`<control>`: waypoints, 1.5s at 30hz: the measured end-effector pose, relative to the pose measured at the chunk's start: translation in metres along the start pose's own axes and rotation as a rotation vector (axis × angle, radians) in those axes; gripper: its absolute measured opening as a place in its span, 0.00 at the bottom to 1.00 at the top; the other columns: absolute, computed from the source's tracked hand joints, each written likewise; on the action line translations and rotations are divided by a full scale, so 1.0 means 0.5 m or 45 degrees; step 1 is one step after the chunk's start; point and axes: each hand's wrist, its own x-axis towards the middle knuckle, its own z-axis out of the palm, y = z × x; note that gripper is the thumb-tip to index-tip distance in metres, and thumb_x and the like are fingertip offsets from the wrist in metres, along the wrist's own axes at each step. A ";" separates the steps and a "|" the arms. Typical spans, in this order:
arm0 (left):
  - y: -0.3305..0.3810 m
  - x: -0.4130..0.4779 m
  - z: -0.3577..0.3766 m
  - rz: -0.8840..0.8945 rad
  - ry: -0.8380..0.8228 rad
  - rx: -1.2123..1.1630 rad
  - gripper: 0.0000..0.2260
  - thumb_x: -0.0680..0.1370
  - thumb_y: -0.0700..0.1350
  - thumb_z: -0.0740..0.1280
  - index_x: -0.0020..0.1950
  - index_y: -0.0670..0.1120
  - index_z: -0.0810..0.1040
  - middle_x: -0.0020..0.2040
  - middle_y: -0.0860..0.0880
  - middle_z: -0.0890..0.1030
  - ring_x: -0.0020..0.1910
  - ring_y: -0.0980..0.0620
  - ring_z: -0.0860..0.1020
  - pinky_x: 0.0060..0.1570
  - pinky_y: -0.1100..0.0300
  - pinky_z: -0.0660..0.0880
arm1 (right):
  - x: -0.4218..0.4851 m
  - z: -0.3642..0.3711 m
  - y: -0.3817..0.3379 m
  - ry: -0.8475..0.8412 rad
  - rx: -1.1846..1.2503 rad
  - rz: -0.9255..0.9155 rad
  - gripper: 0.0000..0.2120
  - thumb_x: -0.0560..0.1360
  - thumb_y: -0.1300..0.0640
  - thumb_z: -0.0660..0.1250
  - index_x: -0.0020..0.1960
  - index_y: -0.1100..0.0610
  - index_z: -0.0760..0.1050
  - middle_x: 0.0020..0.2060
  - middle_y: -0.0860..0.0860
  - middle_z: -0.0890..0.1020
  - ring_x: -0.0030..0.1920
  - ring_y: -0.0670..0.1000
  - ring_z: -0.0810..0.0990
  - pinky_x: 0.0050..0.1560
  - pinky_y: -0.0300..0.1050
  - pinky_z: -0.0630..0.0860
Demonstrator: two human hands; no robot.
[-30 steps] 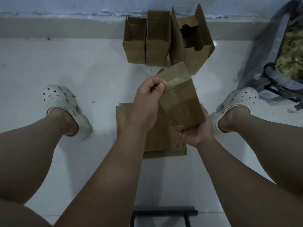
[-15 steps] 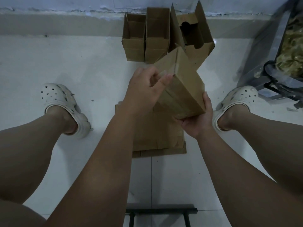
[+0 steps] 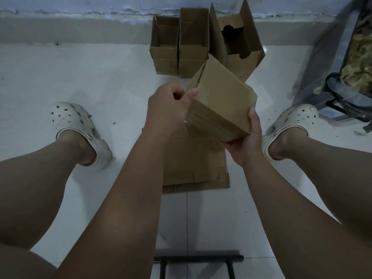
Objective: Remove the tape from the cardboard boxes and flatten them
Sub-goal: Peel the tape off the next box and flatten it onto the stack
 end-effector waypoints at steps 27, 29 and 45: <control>-0.104 0.025 -0.037 -0.643 -0.534 -0.195 0.31 0.72 0.67 0.62 0.53 0.39 0.79 0.44 0.46 0.77 0.38 0.50 0.72 0.45 0.54 0.71 | -0.010 0.022 -0.045 0.065 -0.529 -0.459 0.13 0.71 0.42 0.64 0.50 0.47 0.80 0.46 0.46 0.84 0.49 0.48 0.83 0.51 0.56 0.81; -0.104 0.021 -0.040 -0.657 -0.574 -0.254 0.32 0.70 0.68 0.64 0.53 0.39 0.80 0.45 0.46 0.75 0.37 0.51 0.70 0.43 0.55 0.70 | -0.013 0.020 -0.041 0.063 -0.526 -0.440 0.15 0.71 0.41 0.64 0.51 0.48 0.80 0.48 0.48 0.84 0.51 0.50 0.83 0.52 0.57 0.81; -0.050 0.004 0.015 -0.408 0.244 -0.108 0.11 0.83 0.46 0.56 0.41 0.47 0.69 0.34 0.54 0.69 0.31 0.59 0.67 0.31 0.63 0.61 | -0.011 0.034 -0.027 0.058 -0.448 -0.330 0.23 0.68 0.39 0.67 0.58 0.49 0.78 0.52 0.50 0.84 0.50 0.50 0.84 0.48 0.52 0.82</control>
